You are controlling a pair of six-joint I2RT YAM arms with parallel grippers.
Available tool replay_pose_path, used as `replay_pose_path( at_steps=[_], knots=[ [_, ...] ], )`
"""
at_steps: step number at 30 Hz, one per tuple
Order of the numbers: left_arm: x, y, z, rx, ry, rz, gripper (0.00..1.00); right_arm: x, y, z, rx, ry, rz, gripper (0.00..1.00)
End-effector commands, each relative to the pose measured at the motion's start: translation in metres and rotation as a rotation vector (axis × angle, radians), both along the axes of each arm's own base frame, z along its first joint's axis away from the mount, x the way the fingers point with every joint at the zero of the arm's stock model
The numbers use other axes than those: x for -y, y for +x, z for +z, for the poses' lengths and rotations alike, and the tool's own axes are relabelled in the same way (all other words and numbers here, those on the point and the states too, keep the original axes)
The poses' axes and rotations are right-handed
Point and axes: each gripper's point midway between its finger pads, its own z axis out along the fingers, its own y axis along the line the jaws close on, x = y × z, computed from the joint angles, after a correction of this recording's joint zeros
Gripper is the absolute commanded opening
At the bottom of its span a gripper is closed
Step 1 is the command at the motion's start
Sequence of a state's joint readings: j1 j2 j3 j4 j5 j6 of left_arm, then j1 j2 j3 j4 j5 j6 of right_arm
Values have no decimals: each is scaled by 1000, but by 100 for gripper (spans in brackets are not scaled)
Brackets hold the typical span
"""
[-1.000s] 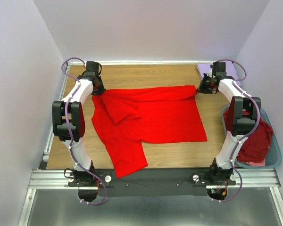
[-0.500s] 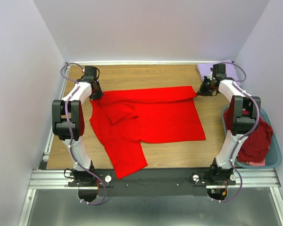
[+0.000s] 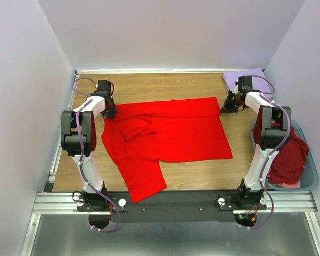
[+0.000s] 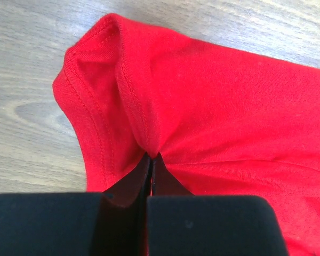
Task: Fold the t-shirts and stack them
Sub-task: Fold the tshirt
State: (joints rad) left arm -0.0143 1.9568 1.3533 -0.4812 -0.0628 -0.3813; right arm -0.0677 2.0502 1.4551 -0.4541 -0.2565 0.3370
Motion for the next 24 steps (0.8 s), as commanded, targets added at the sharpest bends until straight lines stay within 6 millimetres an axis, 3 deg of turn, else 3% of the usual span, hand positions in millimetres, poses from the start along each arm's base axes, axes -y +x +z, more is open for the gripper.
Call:
replay_pose_path(
  at_steps=[1, 6, 12, 19, 24],
  knots=[
    [-5, -1, -8, -7, 12, 10, 4, 2, -6, -8, -28, 8, 17, 1],
    [-7, 1, 1, 21, 20, 22, 4, -1, -7, -2, -16, 23, 24, 1],
    [-8, 1, -3, 10, 23, 23, 4, -3, -9, -2, -21, 32, 26, 1],
    [-13, 19, 33, 68, 48, 33, 4, -9, -1, 33, 50, 64, 28, 1],
    [-13, 20, 48, 93, 47, 34, 4, -14, -5, 50, 65, 96, 37, 1]
  ],
)
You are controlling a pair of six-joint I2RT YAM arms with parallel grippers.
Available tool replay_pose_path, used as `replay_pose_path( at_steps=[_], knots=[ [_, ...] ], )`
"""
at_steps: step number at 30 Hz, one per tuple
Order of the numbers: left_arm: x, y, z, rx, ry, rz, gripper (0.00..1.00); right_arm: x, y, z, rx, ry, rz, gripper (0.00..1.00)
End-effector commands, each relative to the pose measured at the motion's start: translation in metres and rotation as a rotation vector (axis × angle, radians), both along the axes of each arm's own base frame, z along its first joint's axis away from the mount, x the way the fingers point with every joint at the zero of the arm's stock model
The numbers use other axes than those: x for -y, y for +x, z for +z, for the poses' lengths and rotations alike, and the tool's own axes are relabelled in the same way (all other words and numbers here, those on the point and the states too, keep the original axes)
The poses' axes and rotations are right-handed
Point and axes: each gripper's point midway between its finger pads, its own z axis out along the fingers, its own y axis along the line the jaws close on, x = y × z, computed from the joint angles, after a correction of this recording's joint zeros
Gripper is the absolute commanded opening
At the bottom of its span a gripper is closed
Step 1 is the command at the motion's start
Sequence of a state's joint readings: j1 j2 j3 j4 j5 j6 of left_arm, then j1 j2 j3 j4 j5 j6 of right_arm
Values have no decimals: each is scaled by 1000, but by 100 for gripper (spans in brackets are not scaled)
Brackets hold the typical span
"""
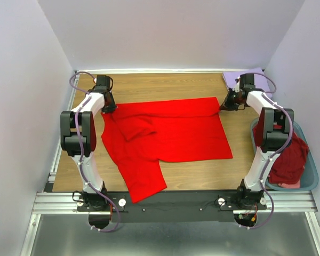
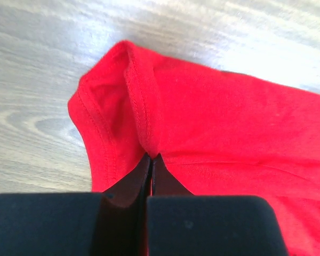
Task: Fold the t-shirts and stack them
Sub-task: Fold the tshirt
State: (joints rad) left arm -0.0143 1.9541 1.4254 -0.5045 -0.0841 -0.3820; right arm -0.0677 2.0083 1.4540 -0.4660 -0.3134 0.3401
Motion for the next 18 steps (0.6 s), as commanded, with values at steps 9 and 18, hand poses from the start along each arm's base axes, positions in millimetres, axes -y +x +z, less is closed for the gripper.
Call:
replay_pose_path(
  at_steps=[9, 18],
  knots=[
    [-15, -7, 12, 0, 64, 32, 4, -9, -26, 5, -47, 63, 19, 1],
    [-22, 3, -14, -36, 97, 51, 4, -2, -40, -33, -138, 24, 3, 1]
  ],
)
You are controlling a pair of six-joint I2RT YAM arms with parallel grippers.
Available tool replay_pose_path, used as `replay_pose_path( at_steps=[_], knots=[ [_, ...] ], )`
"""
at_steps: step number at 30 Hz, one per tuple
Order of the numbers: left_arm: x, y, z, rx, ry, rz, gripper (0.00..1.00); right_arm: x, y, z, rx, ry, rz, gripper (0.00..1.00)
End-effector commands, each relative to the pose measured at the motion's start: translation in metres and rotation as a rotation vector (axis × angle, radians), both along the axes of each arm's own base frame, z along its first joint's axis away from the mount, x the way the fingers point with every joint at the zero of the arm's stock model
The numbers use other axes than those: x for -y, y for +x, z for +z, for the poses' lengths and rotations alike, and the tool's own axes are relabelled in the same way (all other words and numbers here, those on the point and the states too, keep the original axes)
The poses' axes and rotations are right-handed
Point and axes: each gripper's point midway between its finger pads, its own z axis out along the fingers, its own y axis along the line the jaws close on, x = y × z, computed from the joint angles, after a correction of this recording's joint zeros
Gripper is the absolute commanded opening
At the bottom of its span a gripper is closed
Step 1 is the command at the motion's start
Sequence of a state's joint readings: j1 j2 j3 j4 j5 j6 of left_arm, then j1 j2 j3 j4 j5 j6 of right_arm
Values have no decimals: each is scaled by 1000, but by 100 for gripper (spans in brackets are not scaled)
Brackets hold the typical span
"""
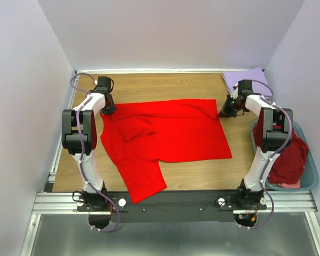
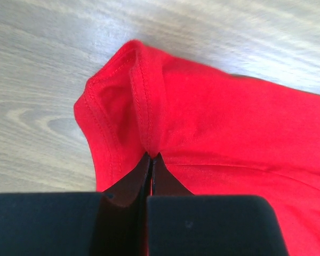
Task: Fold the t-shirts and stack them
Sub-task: Fold the tshirt
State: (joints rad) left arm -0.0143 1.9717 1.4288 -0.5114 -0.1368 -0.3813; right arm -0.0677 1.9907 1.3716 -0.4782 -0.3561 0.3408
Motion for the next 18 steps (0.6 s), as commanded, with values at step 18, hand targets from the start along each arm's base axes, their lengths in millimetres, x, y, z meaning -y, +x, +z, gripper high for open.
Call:
replay_pose_path(
  at_steps=[18],
  knots=[
    [-26, 7, 49, 53, 122, 41, 4, 5, 5, 45, 64, -6, -16, 1]
  ],
)
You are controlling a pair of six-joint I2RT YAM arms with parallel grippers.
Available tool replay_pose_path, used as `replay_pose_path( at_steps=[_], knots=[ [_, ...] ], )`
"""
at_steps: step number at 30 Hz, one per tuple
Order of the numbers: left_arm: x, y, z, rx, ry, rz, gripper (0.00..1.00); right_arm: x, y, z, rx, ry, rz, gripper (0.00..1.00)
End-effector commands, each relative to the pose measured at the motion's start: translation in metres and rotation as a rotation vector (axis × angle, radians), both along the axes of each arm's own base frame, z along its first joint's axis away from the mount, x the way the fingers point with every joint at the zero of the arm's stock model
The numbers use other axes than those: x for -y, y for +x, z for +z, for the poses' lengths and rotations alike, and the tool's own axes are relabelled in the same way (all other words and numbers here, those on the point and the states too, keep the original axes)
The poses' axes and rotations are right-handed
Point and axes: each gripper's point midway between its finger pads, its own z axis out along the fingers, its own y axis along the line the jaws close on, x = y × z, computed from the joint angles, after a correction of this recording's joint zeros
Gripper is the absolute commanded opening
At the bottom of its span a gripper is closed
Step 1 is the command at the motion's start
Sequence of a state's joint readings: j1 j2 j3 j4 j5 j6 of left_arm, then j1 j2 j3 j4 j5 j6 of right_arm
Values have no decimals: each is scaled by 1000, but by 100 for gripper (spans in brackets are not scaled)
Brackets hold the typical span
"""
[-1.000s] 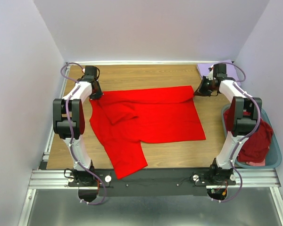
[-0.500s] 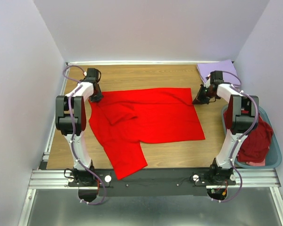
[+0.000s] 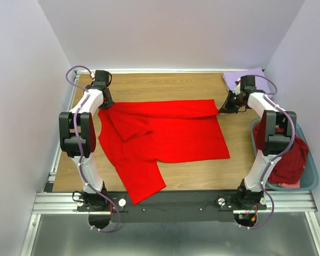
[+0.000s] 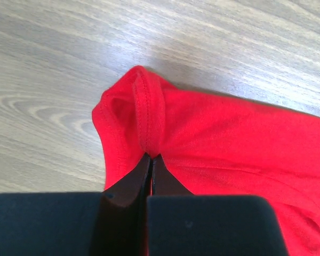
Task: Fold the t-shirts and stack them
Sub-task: Fold the tshirt
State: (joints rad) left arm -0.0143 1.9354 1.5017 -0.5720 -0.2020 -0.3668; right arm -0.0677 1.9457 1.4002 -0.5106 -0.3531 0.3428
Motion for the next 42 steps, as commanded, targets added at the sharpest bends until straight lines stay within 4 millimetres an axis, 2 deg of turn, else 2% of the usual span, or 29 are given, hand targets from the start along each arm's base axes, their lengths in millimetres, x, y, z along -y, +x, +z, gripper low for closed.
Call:
replay_pose_path(
  at_steps=[1, 3, 8, 11, 20, 25, 32, 38, 42],
  knots=[
    [-14, -2, 10, -1, 58, 22, 4, 4, -1, 17, 15, 1, -12, 1],
    [-13, -1, 3, -6, 56, 20, 4, 3, -3, 14, 8, 2, -8, 1],
    [-16, 0, -19, -46, 71, 33, 7, -1, -14, -15, -67, 28, 10, 1],
    [-17, 2, -25, -49, 74, 40, 7, 1, -19, -31, -103, 16, 9, 1],
    [-17, -6, -50, -99, 73, 37, 7, 7, -21, -50, -136, -19, 2, 1],
    [-16, -8, -53, -96, 69, 31, 7, 10, -14, -42, -106, -38, -6, 1],
    [-16, -5, -52, -78, 63, 41, 7, 10, -17, -43, -112, -43, -3, 1],
    [-16, 1, -28, -12, 61, 52, 8, 10, -9, -28, -64, -78, 2, 0],
    [-16, 5, -11, 36, 57, 57, 5, 13, 12, -3, 17, -98, -1, 0]
  ],
)
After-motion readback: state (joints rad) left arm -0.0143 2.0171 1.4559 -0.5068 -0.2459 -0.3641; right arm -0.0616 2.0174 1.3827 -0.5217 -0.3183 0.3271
